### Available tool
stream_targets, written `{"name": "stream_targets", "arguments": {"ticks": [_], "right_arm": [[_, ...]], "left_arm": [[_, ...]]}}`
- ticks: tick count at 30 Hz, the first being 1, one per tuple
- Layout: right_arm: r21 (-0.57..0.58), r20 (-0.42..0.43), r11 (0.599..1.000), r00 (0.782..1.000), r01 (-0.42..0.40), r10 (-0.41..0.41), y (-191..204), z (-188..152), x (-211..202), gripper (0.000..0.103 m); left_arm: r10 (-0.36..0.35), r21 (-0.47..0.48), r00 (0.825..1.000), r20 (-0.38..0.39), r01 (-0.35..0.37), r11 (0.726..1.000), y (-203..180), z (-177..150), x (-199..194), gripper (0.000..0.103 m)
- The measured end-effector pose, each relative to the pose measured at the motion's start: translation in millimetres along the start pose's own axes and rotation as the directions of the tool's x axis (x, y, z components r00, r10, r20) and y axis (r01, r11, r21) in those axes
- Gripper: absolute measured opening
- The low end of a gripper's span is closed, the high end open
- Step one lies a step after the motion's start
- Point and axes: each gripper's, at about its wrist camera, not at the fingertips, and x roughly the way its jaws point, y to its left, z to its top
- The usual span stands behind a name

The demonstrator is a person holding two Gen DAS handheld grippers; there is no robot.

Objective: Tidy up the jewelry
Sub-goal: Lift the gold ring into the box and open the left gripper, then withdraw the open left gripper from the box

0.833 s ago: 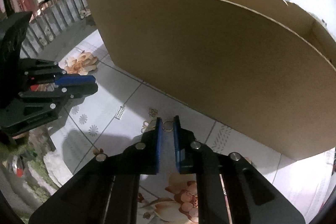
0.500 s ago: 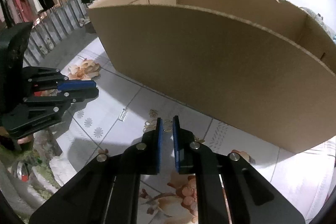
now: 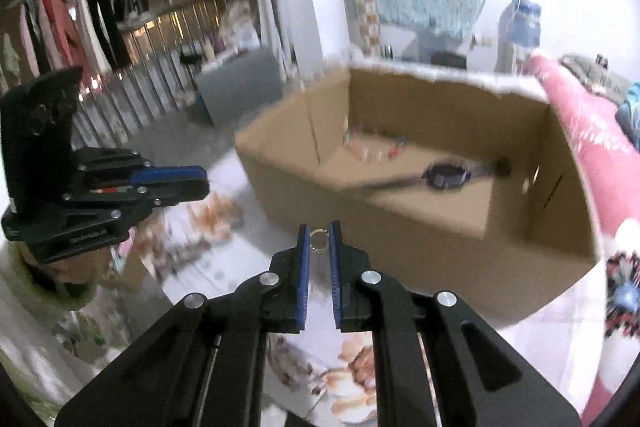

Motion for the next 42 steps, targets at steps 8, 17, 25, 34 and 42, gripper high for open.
{"name": "stream_targets", "arguments": {"ticks": [8, 17, 25, 34, 42], "right_arm": [[0.075, -0.117, 0.996, 0.992, -0.042, 0.05, -54.3, 57.2, 35.3, 0.01], [0.098, -0.337, 0.995, 0.941, 0.024, 0.01, -97.6, 63.1, 105.3, 0.01], [0.121, -0.321, 0.992, 0.947, 0.033, 0.007, -108.7, 64.2, 97.4, 0.011], [0.175, -0.221, 0.984, 0.975, 0.039, 0.0, -118.9, 72.6, 62.8, 0.023], [0.225, -0.077, 0.974, 0.997, 0.039, -0.022, -113.2, 69.6, -0.2, 0.028]], "left_arm": [[-0.022, 0.023, 0.99, -0.137, 0.026, 0.999, 21.5, 66.9, 75.0, 0.01], [-0.047, -0.057, 0.915, -0.401, 0.026, 0.998, 43.6, 84.1, 177.6, 0.01], [-0.034, -0.099, 0.918, -0.395, -0.006, 0.995, 52.1, 90.1, 181.6, 0.017], [-0.037, -0.129, 0.942, -0.334, -0.006, 0.992, 57.0, 95.7, 156.0, 0.017], [-0.02, -0.137, 0.986, -0.168, -0.003, 0.991, 51.3, 87.8, 85.6, 0.024]]}}
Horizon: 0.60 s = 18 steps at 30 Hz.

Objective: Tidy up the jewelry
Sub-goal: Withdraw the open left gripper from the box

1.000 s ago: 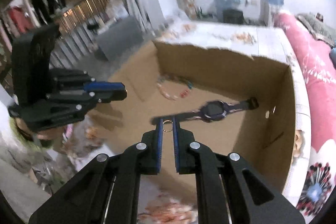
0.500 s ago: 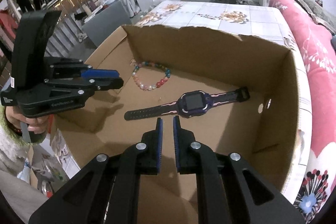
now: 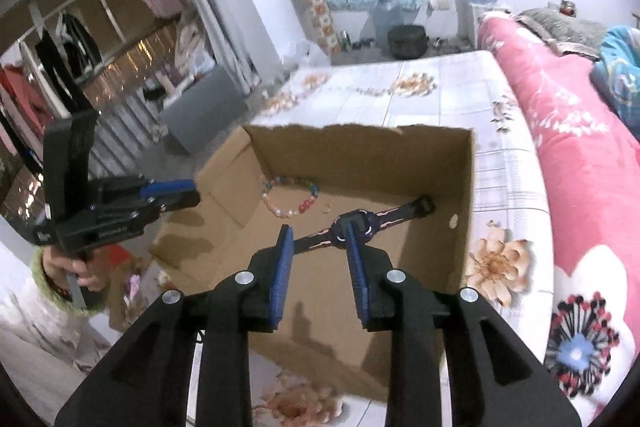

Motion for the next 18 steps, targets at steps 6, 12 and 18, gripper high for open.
{"name": "stream_targets", "arguments": {"ticks": [6, 12, 18], "right_arm": [[0.023, 0.072, 1.0, 0.997, -0.016, 0.014, 11.1, -39.6, -39.2, 0.042], [0.024, 0.078, 0.999, 0.997, -0.021, 0.019, 21.2, -97.0, -46.3, 0.043], [0.043, -0.008, 0.997, 0.998, -0.066, 0.066, 34.9, -144.5, -15.5, 0.043]], "left_arm": [[0.03, 0.015, 0.989, 0.143, -0.033, 0.999, -3.0, -46.7, -59.5, 0.041], [0.025, 0.014, 0.989, 0.146, -0.027, 1.0, -12.0, -103.4, -70.1, 0.061], [-0.001, 0.033, 0.999, 0.033, 0.0, 0.999, -33.1, -145.3, -31.0, 0.062]]}}
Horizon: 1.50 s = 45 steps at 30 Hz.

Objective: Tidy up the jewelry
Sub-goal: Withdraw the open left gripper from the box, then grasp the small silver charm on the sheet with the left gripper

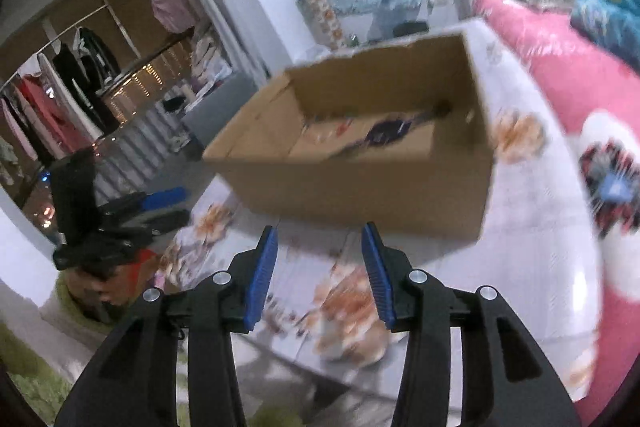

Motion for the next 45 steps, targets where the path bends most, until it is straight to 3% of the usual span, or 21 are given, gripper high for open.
{"name": "stream_targets", "arguments": {"ticks": [3, 5, 14, 18, 30, 40, 45], "right_arm": [[0.012, -0.038, 1.0, 0.999, -0.021, 0.022, 5.7, -10.7, 18.2, 0.043], [0.028, -0.064, 0.999, 0.997, -0.032, 0.034, 8.2, -16.3, 32.7, 0.043], [0.035, -0.099, 0.998, 0.993, -0.059, 0.062, 21.3, -20.8, 64.3, 0.043], [0.045, -0.098, 0.997, 0.993, -0.06, 0.064, 18.4, -18.0, 70.2, 0.043], [0.041, -0.097, 0.997, 0.993, -0.067, 0.07, 18.9, -15.8, 75.0, 0.043], [0.044, -0.098, 0.996, 0.992, -0.073, 0.077, 18.4, -18.4, 75.4, 0.043], [0.048, -0.093, 0.996, 0.993, -0.071, 0.075, 18.4, -19.4, 74.8, 0.043]], "left_arm": [[0.063, 0.055, 0.998, -0.025, -0.062, 0.997, -13.3, -10.7, 20.4, 0.061], [0.097, 0.096, 0.994, -0.057, -0.092, 0.991, -19.0, -13.2, 35.1, 0.048], [0.041, 0.138, 0.99, -0.135, -0.022, 0.99, -28.3, -10.6, 65.4, 0.022], [0.054, 0.158, 0.985, -0.164, -0.028, 0.987, -35.1, -11.4, 75.8, 0.009], [0.129, 0.171, 0.971, -0.201, -0.094, 0.981, -38.4, -12.8, 82.3, 0.008], [0.074, 0.088, 0.974, -0.214, -0.056, 0.995, -21.7, -12.6, 79.5, 0.01], [0.076, 0.106, 0.975, -0.209, -0.055, 0.993, -17.9, -10.0, 79.6, 0.01]]}}
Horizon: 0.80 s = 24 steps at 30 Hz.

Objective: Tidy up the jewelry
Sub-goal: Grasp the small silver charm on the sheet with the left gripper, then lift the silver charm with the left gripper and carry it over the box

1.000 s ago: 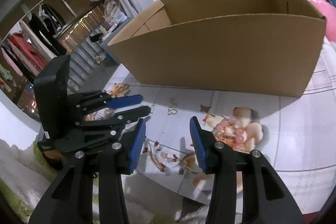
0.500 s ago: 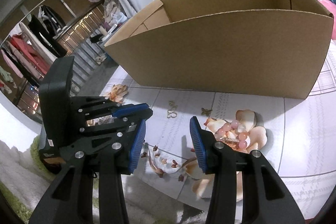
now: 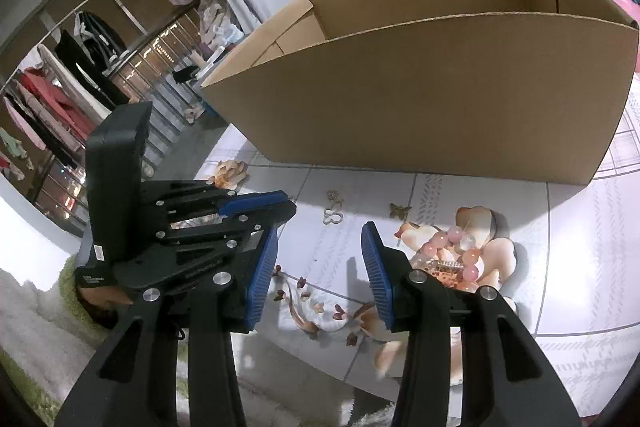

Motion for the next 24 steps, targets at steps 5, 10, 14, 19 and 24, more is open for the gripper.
{"name": "stream_targets", "arguments": {"ticks": [5, 10, 14, 19, 24], "right_arm": [[0.007, 0.004, 1.0, 1.0, 0.004, -0.004, 0.0, -2.6, -0.6, 0.043], [0.009, 0.008, 1.0, 1.0, 0.008, -0.008, -0.2, -2.5, -2.8, 0.043], [0.008, 0.011, 1.0, 1.0, 0.013, -0.013, -1.7, -1.2, -2.8, 0.043], [-0.06, 0.013, 0.997, 0.999, 0.053, -0.052, 9.1, 5.0, 8.1, 0.041], [-0.142, -0.007, 0.985, 0.995, 0.1, -0.102, 21.9, 14.2, 31.4, 0.028]], "left_arm": [[-0.001, 0.011, 1.0, 0.011, 0.001, 1.0, -1.7, 1.1, 1.4, 0.004], [-0.005, 0.008, 1.0, 0.029, 0.005, 1.0, -3.1, -2.3, -0.1, 0.004], [-0.011, -0.01, 0.999, 0.041, 0.011, 1.0, 0.7, -6.7, -4.6, 0.004], [0.005, -0.047, 0.998, 0.067, -0.002, 0.999, 11.7, -10.0, -14.4, 0.004], [0.019, -0.072, 0.996, 0.091, -0.012, 0.997, 22.5, -13.8, -20.1, 0.004]]}}
